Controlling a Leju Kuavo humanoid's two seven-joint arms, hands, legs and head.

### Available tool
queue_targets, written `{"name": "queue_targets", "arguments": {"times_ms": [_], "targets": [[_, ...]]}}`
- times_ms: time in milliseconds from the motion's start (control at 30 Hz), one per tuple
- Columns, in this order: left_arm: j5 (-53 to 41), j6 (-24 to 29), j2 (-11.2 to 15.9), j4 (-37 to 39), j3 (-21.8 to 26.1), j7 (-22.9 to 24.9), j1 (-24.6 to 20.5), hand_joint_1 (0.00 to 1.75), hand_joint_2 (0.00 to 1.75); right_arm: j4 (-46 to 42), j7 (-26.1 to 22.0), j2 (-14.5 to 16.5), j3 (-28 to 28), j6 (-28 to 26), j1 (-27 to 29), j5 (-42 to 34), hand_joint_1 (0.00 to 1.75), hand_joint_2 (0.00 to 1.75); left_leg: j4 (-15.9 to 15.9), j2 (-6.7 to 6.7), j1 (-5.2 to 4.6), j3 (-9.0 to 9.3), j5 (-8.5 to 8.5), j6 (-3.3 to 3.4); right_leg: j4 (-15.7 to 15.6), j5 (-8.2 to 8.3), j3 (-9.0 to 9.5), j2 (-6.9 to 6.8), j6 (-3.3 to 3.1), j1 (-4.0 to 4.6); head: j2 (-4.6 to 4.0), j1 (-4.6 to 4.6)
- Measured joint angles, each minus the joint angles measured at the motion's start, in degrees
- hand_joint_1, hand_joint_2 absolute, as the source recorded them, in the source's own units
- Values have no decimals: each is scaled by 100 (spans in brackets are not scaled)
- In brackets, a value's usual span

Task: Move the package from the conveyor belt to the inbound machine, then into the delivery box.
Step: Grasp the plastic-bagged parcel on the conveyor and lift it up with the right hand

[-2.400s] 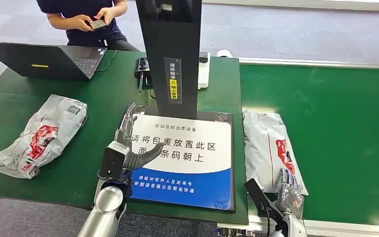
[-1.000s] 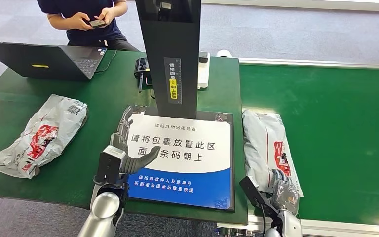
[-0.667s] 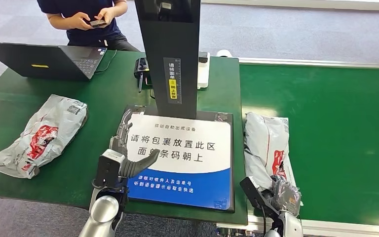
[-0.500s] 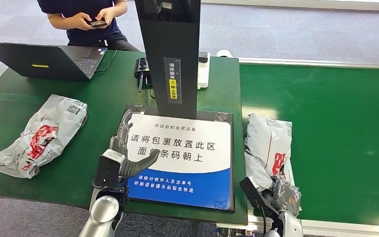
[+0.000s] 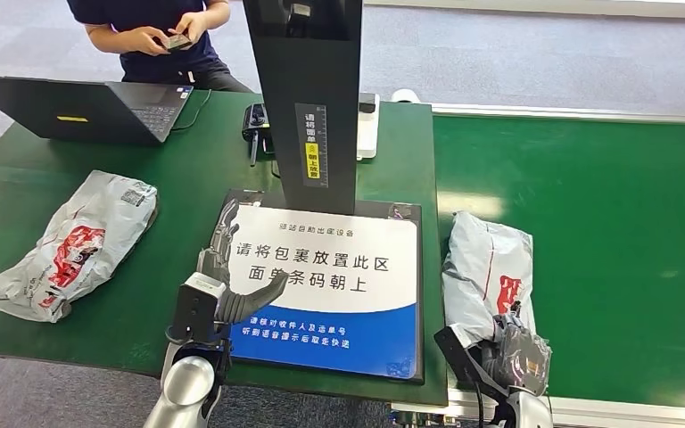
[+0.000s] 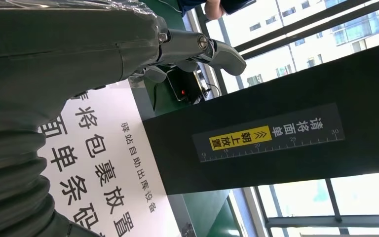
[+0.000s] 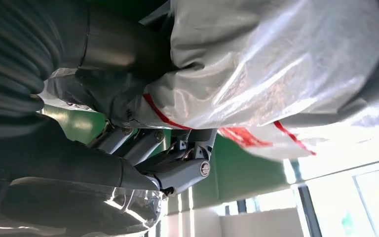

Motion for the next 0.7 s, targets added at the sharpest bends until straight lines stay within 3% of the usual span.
{"name": "queue_targets", "arguments": {"times_ms": [433,700], "targets": [[-1,8,2,0,0,0,2,0,175,-579,-37,-1,105,-58,202,-1,175,175,0,0,0,-2,0,-1,5,-1,-6,1,-1,0,0,1],[-12,55,2,9,-1,-88,-9,0,175,-1193,-245,-1,214,-396,407,54,175,175,0,1,0,-5,0,-1,6,-2,-12,1,-3,0,0,0]]}}
